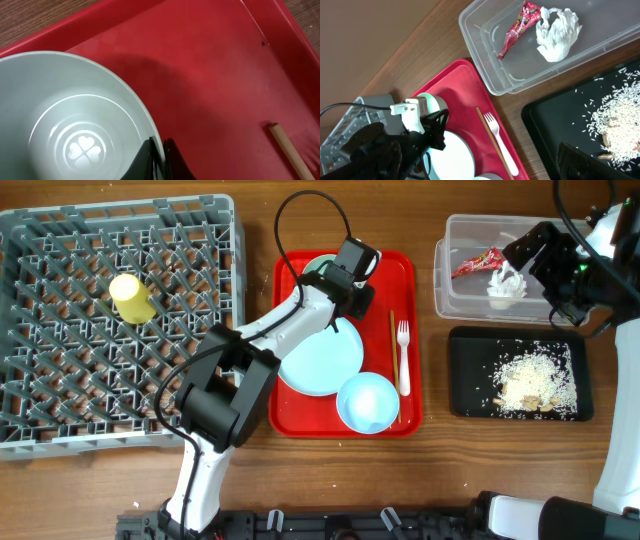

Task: Sort waste into correct bins and load items into the dishwasher rack
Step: 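Grasp the light-green cup rim with the left gripper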

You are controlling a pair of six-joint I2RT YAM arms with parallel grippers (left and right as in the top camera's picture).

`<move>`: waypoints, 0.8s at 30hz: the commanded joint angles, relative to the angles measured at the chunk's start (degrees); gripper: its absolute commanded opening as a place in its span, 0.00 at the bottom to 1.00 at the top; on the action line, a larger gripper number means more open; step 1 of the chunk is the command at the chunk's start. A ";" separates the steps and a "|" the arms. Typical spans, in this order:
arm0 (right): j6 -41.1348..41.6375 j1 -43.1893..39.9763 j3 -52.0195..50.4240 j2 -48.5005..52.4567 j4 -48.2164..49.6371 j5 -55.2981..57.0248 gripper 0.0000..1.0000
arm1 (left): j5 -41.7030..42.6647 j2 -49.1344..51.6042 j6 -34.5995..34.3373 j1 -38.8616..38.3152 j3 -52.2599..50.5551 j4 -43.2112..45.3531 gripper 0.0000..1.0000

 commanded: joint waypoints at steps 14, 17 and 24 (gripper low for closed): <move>-0.76 0.13 -0.04 0.24 0.02 0.76 1.00 | -18.69 0.13 4.83 -4.24 0.17 3.02 0.04; -0.76 0.13 -0.04 0.24 0.02 0.76 1.00 | -24.00 0.11 4.87 -5.90 0.17 3.89 0.04; -0.74 0.13 -0.04 0.24 0.02 0.76 1.00 | -29.33 0.11 7.56 -7.93 0.17 3.39 0.04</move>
